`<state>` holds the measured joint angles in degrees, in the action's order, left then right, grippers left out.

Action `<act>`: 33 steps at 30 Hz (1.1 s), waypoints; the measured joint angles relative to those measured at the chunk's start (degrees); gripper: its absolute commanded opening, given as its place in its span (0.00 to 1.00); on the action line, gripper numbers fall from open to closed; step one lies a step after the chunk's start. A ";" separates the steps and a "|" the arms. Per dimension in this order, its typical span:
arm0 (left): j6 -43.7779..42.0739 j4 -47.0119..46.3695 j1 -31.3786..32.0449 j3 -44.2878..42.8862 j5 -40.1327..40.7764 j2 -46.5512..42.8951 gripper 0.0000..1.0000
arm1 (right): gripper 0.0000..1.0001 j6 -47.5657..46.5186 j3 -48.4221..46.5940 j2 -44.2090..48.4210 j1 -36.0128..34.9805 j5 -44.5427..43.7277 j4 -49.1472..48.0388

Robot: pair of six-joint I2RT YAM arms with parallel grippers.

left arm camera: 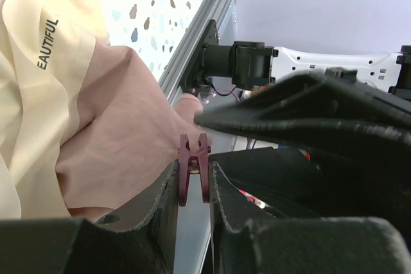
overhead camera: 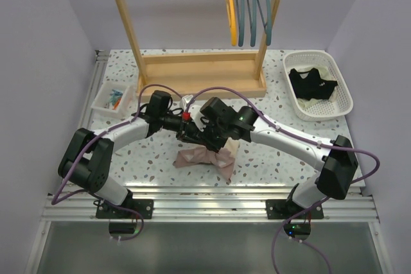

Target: Remove the underwear clipped to the hanger

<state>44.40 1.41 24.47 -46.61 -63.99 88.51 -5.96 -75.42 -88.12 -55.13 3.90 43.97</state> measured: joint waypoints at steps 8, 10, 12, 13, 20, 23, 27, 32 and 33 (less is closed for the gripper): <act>0.00 0.85 -0.44 0.00 0.61 -0.02 0.04 | 0.60 3.08 1.05 2.86 0.13 -3.78 -0.24; 0.00 0.85 -0.94 0.00 0.87 -0.02 0.03 | 0.61 4.57 1.97 4.59 0.13 -4.50 -0.31; 0.02 0.85 -1.64 0.00 1.22 -0.02 0.04 | 0.61 6.54 3.28 6.34 0.13 -5.31 -0.37; 0.00 1.01 -2.14 -0.07 1.36 -0.02 0.04 | 0.64 7.76 4.17 7.32 0.17 -6.14 -0.59; -2.14 6.32 -11.37 -0.52 6.34 -3.61 0.00 | 0.75 21.62 16.15 13.22 1.42 -7.06 -5.29; -3.58 9.11 -16.37 -0.55 10.58 -7.52 0.00 | 0.77 27.71 22.27 12.61 1.11 -5.81 -8.83; -4.79 11.78 -22.14 -0.57 14.93 -11.67 0.00 | 0.78 33.48 25.42 9.64 -1.57 -5.40 -11.58; -5.75 14.47 -30.91 -1.16 19.30 -13.81 0.00 | 0.69 39.60 21.31 -1.36 -8.76 -8.52 -14.16; -6.10 14.84 -32.48 -1.60 20.31 -13.88 0.00 | 0.65 40.59 20.04 -3.85 -9.62 -9.27 -14.12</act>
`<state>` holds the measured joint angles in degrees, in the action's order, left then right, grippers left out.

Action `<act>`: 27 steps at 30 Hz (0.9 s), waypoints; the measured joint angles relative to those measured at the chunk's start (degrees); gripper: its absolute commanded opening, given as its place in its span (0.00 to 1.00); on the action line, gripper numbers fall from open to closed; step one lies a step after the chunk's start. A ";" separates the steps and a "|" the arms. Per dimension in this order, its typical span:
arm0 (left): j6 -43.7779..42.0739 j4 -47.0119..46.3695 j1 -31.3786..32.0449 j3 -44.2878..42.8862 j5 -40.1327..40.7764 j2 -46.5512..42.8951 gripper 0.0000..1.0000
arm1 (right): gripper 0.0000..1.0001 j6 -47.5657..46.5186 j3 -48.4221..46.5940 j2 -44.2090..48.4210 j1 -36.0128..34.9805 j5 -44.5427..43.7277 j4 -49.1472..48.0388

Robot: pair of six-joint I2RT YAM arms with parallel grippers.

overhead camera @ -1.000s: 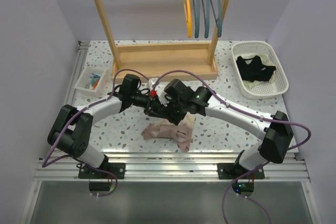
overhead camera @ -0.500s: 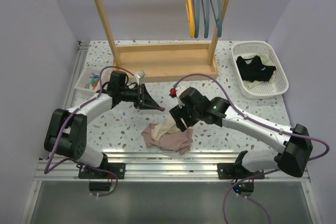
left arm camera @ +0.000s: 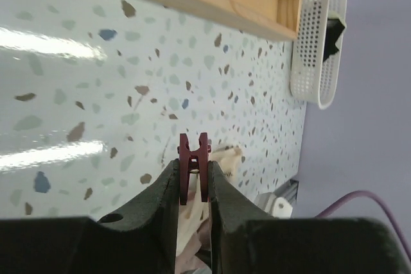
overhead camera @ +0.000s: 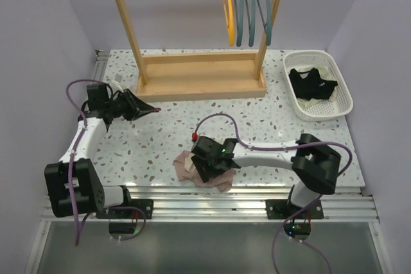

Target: Remove the underwear clipped to the hanger

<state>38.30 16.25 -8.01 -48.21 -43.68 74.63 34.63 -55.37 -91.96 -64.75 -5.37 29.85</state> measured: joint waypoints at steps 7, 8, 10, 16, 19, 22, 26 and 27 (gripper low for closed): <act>-1.46 0.48 -8.92 -5.86 3.91 2.75 0.00 | 0.00 7.91 -3.82 -6.34 -1.57 -7.54 3.23; -1.44 0.22 -9.53 -6.49 4.11 3.63 0.00 | 0.00 8.90 -3.82 -6.32 -1.36 -8.33 3.80; -1.46 -0.61 -10.62 -7.67 5.20 5.99 0.00 | 0.00 9.73 -3.82 -6.01 -0.74 -10.29 4.98; -0.74 -3.43 -13.66 -12.15 10.19 12.11 0.00 | 0.00 10.34 -3.82 5.18 3.32 -15.37 10.86; -0.02 -5.42 -14.49 -14.78 14.16 14.23 0.00 | 0.00 10.05 -5.14 13.22 7.98 -17.53 13.73; -0.02 -6.12 -14.58 -17.29 19.50 15.54 0.00 | 0.00 9.18 -7.58 20.52 13.97 -20.85 16.83; -1.53 -5.75 -14.58 -21.16 25.29 18.29 0.00 | 0.00 6.86 -10.64 25.27 21.24 -22.75 20.44; -2.05 -5.64 -14.58 -22.32 26.53 19.43 0.06 | 0.00 6.10 -11.63 25.62 23.08 -22.99 21.05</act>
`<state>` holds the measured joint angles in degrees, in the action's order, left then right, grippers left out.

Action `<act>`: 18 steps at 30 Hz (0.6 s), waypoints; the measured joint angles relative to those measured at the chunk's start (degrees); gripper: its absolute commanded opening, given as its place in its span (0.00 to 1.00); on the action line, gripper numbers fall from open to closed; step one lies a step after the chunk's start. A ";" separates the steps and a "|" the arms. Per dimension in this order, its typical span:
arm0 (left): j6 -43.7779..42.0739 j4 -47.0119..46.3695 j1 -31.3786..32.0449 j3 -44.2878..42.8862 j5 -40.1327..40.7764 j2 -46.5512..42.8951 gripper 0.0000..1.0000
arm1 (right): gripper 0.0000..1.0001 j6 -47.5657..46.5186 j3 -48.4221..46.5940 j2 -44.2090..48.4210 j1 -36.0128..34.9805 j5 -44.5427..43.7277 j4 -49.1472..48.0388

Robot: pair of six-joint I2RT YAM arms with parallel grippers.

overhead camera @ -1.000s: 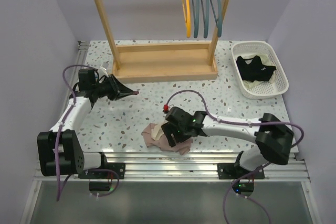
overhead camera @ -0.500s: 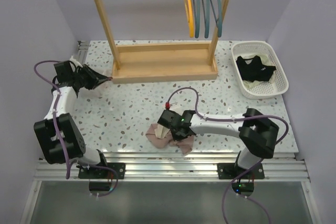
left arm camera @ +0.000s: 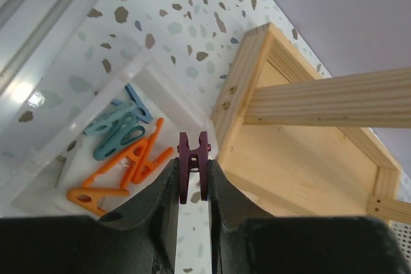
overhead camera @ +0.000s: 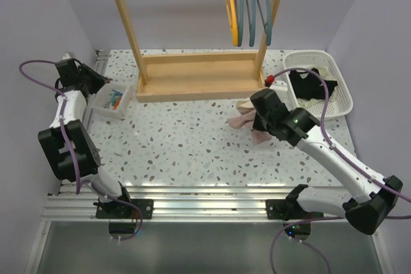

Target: Remove the underwear clipped to the hanger

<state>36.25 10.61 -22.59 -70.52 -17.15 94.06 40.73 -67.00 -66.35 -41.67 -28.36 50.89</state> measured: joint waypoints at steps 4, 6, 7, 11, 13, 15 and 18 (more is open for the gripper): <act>-2.10 0.50 0.00 -2.49 2.54 4.28 0.28 | 0.00 -3.15 -4.76 -1.40 6.45 -0.76 1.62; -3.19 1.27 0.15 -2.54 3.10 5.75 0.47 | 0.00 -4.66 -8.04 -3.28 9.49 -0.59 1.73; -3.85 1.62 0.24 -2.54 3.41 6.40 0.50 | 0.00 -5.40 -9.77 -4.42 11.39 -0.46 1.68; -4.66 3.04 0.92 -2.54 3.96 7.34 0.61 | 0.00 -7.76 -17.84 -9.25 19.71 0.52 0.76; -4.85 3.45 1.53 -2.51 4.00 7.32 0.71 | 0.00 -8.59 -22.23 -11.82 23.63 1.18 0.42; -5.79 3.93 2.34 -2.29 4.28 7.28 1.00 | 0.00 -9.42 -26.95 -14.93 27.71 2.21 -0.07; -5.66 5.40 3.23 -1.73 4.57 6.91 1.00 | 0.00 -10.43 -33.24 -19.58 33.53 4.00 -1.25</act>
<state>30.59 16.01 -19.35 -72.25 -12.58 100.97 30.30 -100.25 -85.93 -8.14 -24.36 49.65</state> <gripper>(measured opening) 0.996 0.026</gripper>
